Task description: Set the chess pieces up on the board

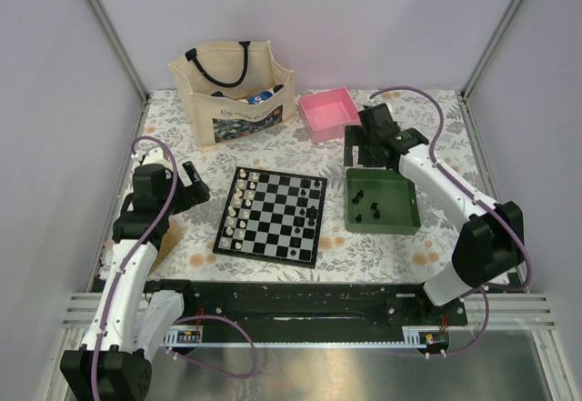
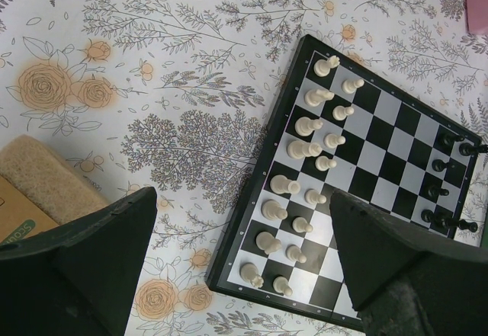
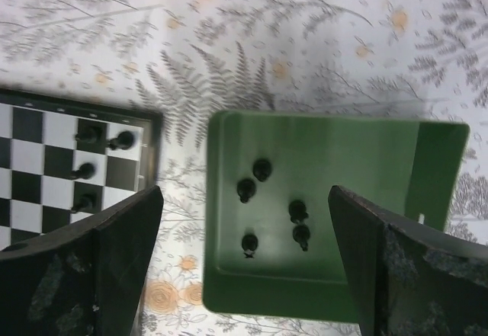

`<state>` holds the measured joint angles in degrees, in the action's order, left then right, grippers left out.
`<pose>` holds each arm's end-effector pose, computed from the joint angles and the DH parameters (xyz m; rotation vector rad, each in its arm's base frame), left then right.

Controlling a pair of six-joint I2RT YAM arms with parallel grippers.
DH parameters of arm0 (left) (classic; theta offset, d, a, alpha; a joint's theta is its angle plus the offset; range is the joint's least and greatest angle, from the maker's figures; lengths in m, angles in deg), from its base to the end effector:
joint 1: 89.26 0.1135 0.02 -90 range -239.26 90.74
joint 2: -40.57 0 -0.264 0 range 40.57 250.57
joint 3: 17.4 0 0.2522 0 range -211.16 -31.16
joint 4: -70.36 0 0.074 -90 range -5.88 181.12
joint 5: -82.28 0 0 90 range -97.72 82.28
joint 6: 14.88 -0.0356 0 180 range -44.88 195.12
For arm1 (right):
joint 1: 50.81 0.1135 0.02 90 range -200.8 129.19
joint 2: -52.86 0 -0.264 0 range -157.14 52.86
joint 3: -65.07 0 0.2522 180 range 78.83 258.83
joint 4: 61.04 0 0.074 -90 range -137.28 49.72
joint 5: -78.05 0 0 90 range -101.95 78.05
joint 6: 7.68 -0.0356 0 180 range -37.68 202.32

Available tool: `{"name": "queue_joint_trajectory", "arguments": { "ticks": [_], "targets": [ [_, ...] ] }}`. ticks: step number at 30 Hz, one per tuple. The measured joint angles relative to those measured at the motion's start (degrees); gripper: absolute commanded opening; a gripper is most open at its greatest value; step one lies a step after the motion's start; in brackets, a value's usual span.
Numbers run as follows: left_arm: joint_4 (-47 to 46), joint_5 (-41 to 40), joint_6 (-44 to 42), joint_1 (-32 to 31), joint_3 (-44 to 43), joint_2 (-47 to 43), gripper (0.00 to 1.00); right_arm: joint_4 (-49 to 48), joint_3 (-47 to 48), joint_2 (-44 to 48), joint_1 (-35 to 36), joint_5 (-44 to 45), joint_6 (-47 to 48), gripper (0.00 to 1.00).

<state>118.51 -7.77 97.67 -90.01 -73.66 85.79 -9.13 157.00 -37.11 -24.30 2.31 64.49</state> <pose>0.1690 -0.0022 0.2831 -0.4217 2.1874 -0.2228 0.3097 0.1447 0.3031 -0.0727 2.4063 0.0522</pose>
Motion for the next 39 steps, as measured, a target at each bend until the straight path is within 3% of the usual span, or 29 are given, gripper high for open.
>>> {"name": "queue_joint_trajectory", "arguments": {
  "ticks": [5,13,24,39],
  "targets": [
    [0.0,0.0,0.0,0.0,0.0,0.1,0.99,0.1,-5.1,1.5,-5.8,-3.0,-1.7,0.93],
    [0.0,0.0,0.0,0.0,0.0,0.3,0.99,0.8,-11.1,1.0,-7.8,-5.4,-2.9,0.70],
    [0.0,0.0,0.0,0.0,0.0,0.3,0.99,0.7,-15.3,-1.7,-7.8,-8.0,-3.5,0.57],
    [0.0,0.0,0.0,0.0,0.0,0.8,0.99,0.5,-15.6,-6.9,-7.8,-8.4,-3.4,0.48]
  ]
}}
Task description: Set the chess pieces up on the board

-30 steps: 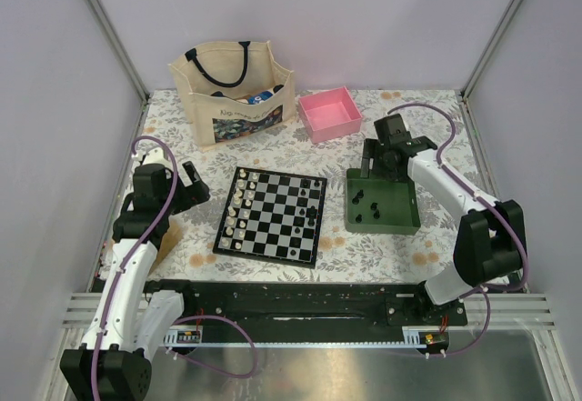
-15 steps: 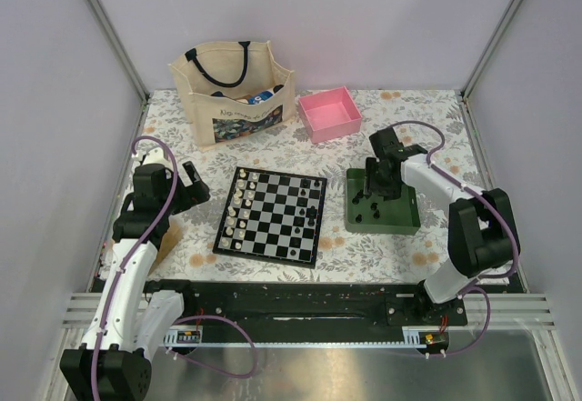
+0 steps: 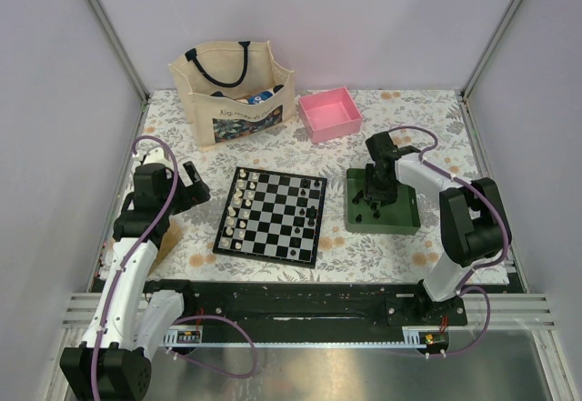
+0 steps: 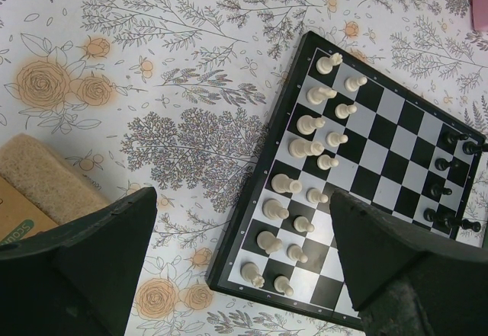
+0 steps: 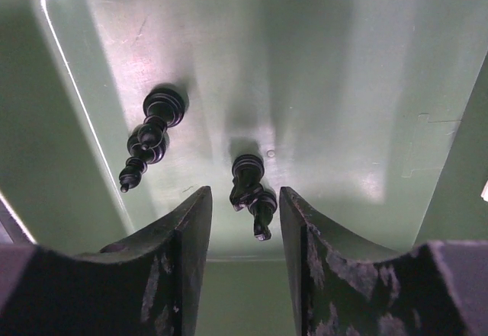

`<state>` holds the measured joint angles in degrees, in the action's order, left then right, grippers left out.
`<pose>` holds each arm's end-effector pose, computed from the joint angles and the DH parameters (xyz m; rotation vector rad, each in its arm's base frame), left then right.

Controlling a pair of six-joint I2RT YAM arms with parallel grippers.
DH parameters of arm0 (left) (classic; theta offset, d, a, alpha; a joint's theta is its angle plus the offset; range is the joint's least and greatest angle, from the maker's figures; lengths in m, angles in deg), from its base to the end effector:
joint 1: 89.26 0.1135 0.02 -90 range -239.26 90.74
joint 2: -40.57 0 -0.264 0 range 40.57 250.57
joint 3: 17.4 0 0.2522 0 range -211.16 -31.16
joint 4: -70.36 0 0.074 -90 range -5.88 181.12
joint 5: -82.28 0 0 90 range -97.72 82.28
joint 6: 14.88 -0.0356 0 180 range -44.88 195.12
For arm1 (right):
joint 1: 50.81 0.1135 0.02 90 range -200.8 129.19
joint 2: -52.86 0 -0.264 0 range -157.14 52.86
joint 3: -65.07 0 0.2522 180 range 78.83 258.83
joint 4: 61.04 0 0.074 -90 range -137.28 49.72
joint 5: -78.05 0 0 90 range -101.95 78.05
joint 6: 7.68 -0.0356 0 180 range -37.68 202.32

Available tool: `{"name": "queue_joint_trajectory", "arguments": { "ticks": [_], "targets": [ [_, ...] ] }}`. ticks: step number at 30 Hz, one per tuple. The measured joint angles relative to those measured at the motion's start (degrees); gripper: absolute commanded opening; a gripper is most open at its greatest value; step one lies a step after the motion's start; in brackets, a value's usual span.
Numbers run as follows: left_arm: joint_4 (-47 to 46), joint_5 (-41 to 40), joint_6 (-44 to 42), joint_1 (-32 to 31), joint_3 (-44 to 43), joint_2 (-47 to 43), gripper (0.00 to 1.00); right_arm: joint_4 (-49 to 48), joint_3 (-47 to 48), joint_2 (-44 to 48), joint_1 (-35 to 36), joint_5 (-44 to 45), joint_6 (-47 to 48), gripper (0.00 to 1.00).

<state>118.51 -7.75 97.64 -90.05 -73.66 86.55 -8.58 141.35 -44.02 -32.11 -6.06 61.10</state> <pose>0.1712 -0.0023 0.2811 -0.4227 2.2007 -0.2209 0.3039 0.0990 0.1822 0.0839 2.8279 0.0070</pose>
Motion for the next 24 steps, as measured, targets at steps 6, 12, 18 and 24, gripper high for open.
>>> {"name": "queue_joint_trajectory", "arguments": {
  "ticks": [6,12,18,24],
  "targets": [
    [0.0,0.0,0.0,0.0,0.0,0.0,0.99,-0.2,-0.1,-1.1,0.0,-0.1,0.2,0.43],
    [0.0,0.0,0.0,0.0,0.0,0.0,0.99,-0.3,-0.1,-1.7,0.0,-0.6,0.4,0.40],
    [0.0,0.0,0.0,0.0,0.0,0.0,0.99,-0.3,-0.1,-1.7,0.0,-0.7,0.4,0.37],
    [0.0,0.0,0.0,0.0,0.0,0.0,0.99,-0.3,-0.1,-1.7,0.0,-0.6,0.4,0.44]
  ]
}}
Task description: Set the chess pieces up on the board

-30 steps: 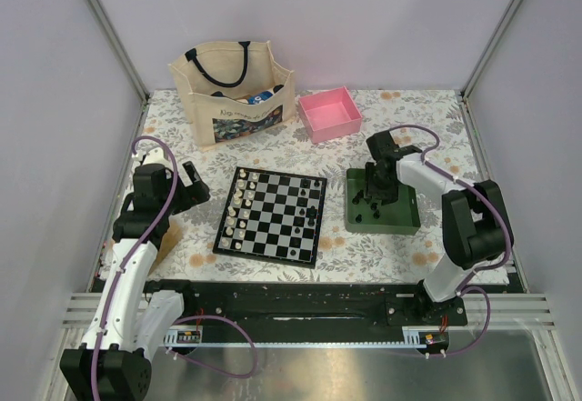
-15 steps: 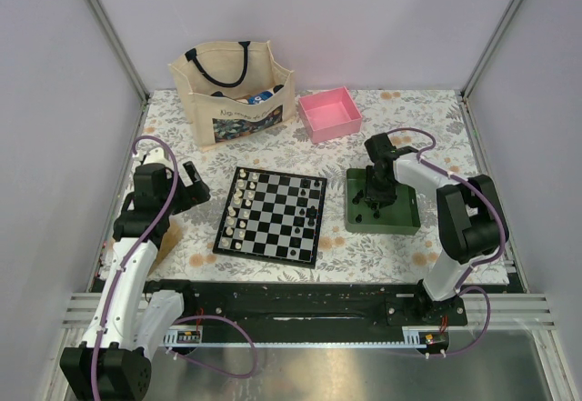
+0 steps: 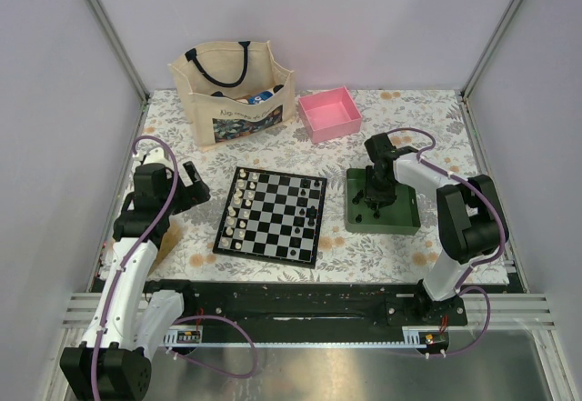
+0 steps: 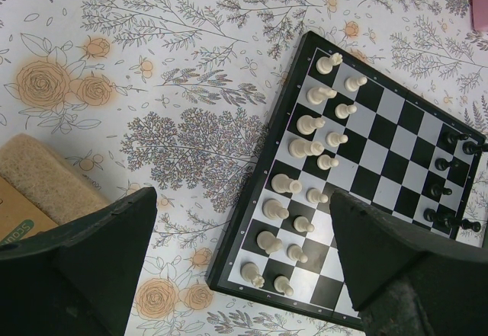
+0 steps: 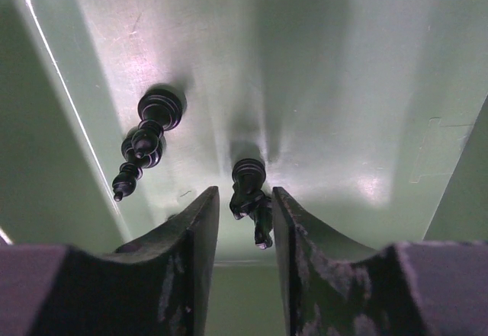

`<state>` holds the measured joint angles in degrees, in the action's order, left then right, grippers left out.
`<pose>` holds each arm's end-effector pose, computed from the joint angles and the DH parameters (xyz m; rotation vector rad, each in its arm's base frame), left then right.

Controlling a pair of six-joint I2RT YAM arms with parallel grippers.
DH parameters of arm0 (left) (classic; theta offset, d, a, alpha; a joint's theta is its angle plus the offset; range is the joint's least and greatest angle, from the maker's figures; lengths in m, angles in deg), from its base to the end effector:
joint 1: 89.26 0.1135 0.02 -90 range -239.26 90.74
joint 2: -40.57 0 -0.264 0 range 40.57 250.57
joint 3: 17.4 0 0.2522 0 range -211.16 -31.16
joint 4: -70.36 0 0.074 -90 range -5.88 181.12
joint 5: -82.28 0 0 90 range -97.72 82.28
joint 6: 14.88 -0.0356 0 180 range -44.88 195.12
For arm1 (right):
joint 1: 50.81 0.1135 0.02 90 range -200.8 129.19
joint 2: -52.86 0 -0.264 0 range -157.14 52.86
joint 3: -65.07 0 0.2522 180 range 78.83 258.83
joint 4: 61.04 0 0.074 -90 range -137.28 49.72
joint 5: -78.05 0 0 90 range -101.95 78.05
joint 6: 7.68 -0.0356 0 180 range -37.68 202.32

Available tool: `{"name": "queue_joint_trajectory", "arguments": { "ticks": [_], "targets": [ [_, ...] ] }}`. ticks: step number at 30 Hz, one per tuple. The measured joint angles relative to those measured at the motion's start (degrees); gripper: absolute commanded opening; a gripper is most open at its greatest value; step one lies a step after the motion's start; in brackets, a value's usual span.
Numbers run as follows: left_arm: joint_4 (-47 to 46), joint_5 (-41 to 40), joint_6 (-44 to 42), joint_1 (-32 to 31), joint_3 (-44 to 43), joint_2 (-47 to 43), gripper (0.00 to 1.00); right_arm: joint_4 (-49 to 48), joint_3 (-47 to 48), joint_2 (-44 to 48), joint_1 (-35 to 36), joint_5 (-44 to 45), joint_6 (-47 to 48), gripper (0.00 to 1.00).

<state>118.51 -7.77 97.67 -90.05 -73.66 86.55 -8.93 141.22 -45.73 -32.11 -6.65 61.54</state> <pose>0.1712 -0.0023 0.2811 -0.4234 2.2005 -0.2208 0.3058 0.1000 0.1728 0.0698 2.8561 0.0064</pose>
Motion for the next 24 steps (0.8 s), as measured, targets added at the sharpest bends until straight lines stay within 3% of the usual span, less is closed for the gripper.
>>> {"name": "queue_joint_trajectory", "arguments": {
  "ticks": [9,18,24],
  "targets": [
    [0.0,0.0,0.0,0.0,0.0,0.0,0.99,0.0,0.0,-0.1,0.0,0.0,0.2,0.35],
    [0.0,0.0,0.0,0.0,0.0,0.0,0.99,0.0,0.0,-0.1,0.0,0.2,0.2,0.40],
    [0.0,0.0,0.0,0.0,0.0,0.0,0.99,0.0,0.1,-0.1,0.0,0.2,0.2,0.32]
  ]
}}
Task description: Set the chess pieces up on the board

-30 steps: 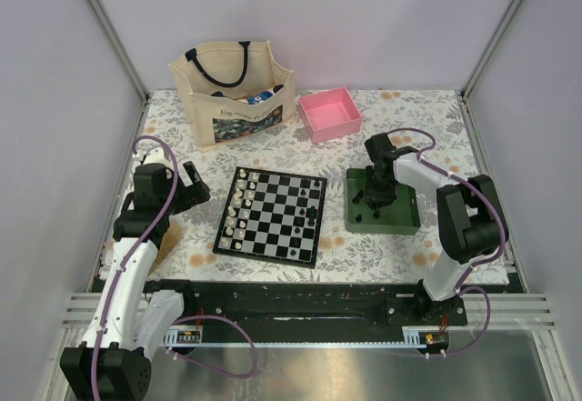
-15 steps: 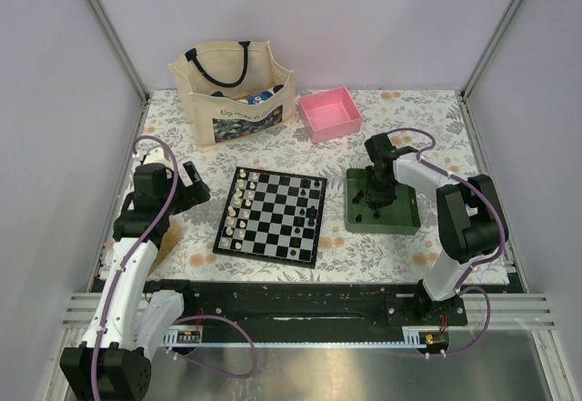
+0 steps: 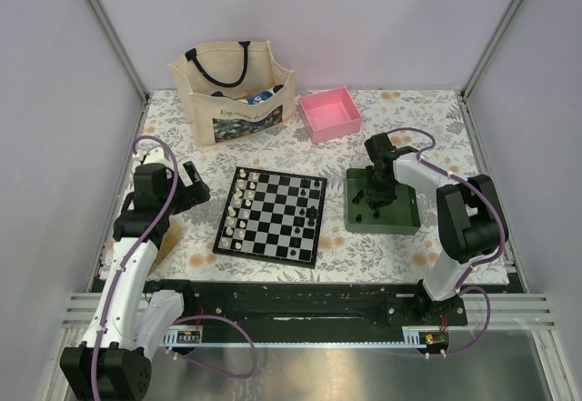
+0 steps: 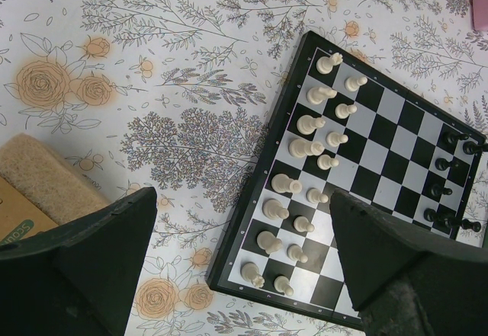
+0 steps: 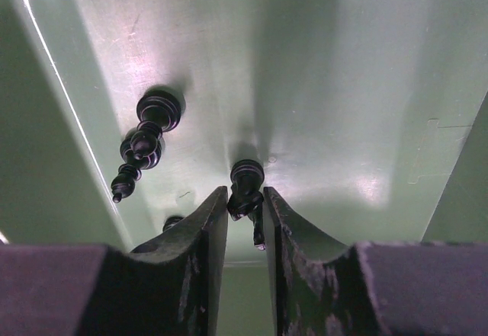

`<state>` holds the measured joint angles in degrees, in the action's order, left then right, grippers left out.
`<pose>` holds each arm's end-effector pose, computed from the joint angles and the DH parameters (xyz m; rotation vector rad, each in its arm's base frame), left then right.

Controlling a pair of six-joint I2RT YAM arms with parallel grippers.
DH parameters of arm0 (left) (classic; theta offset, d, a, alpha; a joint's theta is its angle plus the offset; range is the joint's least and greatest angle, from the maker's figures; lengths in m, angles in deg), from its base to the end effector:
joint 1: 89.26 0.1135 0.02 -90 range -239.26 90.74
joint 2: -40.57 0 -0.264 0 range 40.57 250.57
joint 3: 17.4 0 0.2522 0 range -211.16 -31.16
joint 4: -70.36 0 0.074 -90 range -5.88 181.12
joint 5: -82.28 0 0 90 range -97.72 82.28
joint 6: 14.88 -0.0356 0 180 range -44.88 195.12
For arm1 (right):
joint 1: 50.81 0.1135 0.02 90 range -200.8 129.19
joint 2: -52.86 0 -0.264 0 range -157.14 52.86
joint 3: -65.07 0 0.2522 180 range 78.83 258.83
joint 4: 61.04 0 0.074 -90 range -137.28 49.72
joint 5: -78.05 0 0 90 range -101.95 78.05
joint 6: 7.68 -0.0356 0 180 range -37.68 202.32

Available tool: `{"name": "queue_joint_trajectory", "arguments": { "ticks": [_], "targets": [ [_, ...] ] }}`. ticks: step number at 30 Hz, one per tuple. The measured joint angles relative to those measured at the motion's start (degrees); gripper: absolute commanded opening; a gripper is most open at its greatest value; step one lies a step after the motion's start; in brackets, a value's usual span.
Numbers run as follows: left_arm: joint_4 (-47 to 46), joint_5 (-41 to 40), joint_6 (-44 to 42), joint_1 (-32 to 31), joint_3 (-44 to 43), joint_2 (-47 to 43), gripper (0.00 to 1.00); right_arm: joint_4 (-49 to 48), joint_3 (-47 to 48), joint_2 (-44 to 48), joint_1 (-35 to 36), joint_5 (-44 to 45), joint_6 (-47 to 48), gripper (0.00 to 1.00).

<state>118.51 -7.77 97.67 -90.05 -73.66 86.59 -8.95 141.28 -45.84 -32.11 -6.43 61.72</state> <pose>0.1713 -0.0023 0.2810 -0.4236 2.2012 -0.2206 0.3061 0.1000 0.1725 0.0660 2.8554 0.0004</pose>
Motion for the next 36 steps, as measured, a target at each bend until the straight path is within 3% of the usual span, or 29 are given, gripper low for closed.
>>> {"name": "queue_joint_trajectory", "arguments": {
  "ticks": [13,36],
  "targets": [
    [0.0,0.0,0.0,0.0,0.0,0.0,0.99,-0.1,0.0,0.0,0.0,0.0,0.0,0.23],
    [0.0,0.0,0.0,0.0,0.0,0.0,0.99,2.0,3.4,3.7,0.0,-0.2,0.9,0.18]
  ]
}}
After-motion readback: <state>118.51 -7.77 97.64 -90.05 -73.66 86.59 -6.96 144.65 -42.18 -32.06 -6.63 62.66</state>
